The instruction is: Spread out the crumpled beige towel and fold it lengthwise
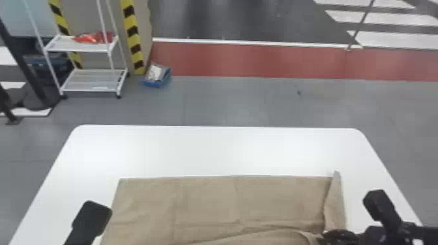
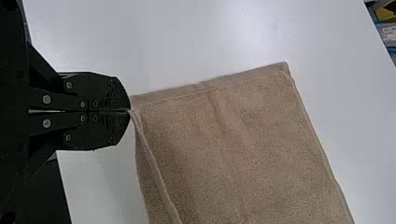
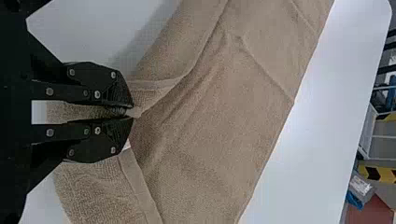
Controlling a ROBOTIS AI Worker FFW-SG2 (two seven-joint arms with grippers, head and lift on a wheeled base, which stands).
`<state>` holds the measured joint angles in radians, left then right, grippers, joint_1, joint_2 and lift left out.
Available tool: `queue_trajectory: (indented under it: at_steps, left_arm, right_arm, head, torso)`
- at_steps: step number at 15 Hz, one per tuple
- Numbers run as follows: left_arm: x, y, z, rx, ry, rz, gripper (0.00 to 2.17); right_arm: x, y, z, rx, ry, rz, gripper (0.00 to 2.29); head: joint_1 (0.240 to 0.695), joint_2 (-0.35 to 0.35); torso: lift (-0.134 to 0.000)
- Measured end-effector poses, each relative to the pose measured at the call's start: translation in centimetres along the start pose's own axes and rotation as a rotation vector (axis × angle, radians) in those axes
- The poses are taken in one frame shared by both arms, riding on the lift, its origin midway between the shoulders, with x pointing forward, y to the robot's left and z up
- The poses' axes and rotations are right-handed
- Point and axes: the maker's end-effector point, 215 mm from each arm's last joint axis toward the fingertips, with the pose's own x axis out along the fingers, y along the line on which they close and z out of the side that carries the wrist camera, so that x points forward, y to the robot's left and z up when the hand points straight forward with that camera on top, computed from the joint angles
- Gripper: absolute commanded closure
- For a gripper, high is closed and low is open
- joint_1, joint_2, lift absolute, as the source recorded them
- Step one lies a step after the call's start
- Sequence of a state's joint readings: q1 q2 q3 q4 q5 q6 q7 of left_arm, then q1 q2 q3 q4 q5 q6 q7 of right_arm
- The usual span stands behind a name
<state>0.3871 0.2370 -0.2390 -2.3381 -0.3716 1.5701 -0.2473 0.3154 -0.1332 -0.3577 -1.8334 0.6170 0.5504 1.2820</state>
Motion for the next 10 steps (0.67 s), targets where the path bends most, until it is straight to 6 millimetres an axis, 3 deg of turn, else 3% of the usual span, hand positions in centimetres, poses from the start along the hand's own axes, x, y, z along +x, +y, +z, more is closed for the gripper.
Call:
queue_trajectory:
  at_steps: [10]
  left_arm:
    - [-0.1, -0.1, 0.6, 0.009, -0.01, 0.011, 2.09]
  right_arm:
    - [-7.4, -6.9, -2.8, 0.062, -0.066, -0.135, 0.99]
  head:
    - [0.695, -0.31]
  torso:
    - [0.0]
